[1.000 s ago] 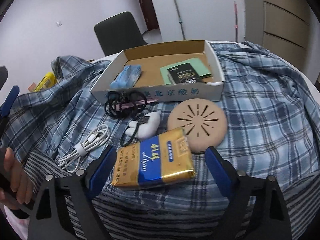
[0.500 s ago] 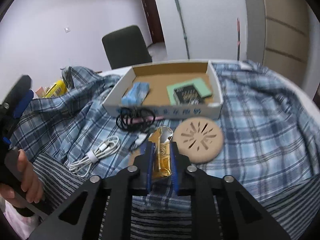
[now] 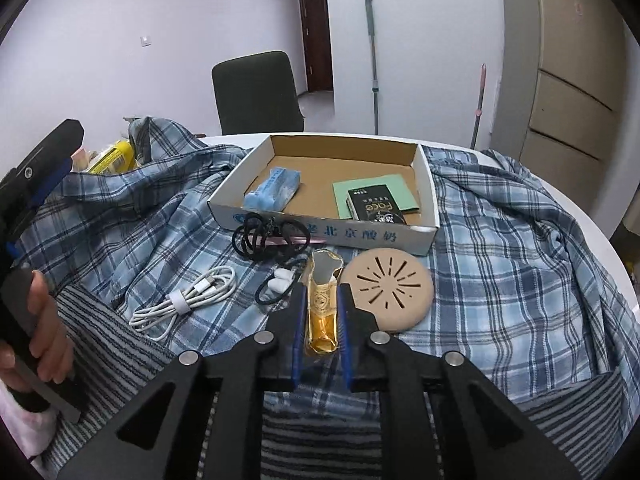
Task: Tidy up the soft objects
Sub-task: 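Grasp the gold cigarette pack with the right gripper and lift it, then grasp the coiled white cable with the left gripper while the right gripper lifts the gold pack, then lower the gold pack into the box and open the right gripper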
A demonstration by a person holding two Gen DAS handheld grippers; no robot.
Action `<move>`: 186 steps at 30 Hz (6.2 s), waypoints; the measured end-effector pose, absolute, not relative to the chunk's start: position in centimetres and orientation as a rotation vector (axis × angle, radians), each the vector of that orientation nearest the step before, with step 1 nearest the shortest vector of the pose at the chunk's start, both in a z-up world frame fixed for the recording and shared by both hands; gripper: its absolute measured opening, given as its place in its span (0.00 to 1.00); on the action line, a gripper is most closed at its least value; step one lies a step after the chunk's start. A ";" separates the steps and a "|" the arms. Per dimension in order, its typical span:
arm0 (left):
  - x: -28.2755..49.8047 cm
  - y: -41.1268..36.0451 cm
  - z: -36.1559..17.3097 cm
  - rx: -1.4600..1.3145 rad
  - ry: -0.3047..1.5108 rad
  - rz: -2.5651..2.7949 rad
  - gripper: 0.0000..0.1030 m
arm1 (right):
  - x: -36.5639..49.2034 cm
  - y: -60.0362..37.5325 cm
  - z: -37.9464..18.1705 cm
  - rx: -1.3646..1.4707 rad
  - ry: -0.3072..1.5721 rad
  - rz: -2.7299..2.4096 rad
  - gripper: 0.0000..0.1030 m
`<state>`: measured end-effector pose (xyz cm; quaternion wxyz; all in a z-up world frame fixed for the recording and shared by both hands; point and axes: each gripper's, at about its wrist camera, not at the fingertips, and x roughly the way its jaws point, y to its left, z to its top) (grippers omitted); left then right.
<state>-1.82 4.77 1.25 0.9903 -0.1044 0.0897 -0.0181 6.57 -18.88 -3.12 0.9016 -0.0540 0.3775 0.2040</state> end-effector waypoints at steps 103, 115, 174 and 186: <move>-1.7 1.2 0.9 0.041 0.263 -0.223 0.22 | 4.7 -19.5 -2.3 -0.065 0.507 0.327 0.15; -2.0 -0.8 5.9 0.035 0.189 -0.151 0.22 | 4.8 -19.8 5.5 -0.103 0.377 0.303 0.15; 15.3 -0.4 0.9 -0.019 0.295 -0.062 0.22 | 21.0 -16.5 -3.2 -0.047 0.700 0.461 0.21; 15.5 -0.4 0.9 -0.030 0.312 -0.078 0.21 | 21.3 -18.2 -2.2 -0.032 0.631 0.364 0.80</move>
